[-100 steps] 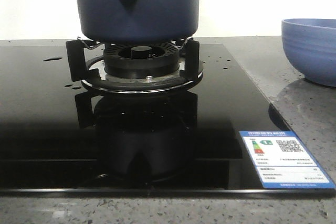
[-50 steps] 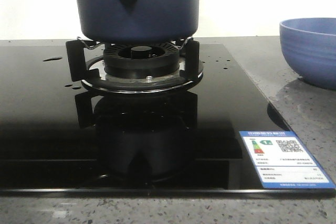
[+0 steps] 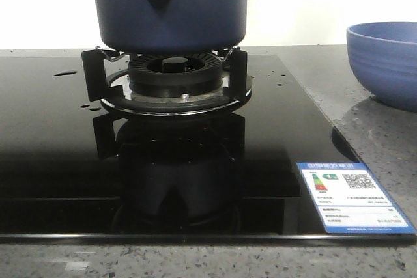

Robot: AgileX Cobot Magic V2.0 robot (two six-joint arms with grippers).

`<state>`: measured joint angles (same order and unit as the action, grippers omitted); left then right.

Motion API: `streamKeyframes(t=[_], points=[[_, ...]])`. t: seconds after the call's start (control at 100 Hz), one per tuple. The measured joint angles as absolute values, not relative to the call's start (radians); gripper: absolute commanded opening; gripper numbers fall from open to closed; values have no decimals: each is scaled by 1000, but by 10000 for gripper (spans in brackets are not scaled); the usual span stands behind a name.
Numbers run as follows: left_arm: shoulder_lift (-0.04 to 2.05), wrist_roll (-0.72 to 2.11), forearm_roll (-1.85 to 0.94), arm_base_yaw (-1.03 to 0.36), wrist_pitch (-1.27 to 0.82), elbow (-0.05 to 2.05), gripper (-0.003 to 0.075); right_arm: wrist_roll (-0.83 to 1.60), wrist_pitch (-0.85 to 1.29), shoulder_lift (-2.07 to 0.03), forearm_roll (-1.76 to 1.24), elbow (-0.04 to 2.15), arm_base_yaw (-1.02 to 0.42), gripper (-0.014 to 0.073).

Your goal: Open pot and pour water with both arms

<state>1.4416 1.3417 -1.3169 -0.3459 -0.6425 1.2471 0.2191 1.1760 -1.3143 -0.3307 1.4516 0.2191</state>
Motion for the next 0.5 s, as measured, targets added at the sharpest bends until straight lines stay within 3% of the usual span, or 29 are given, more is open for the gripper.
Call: streamKeyframes(t=[0.5], points=[[1511, 1430, -1381, -350, -630, 1247, 375, 221, 1181, -1279, -333, 1452, 219, 487]])
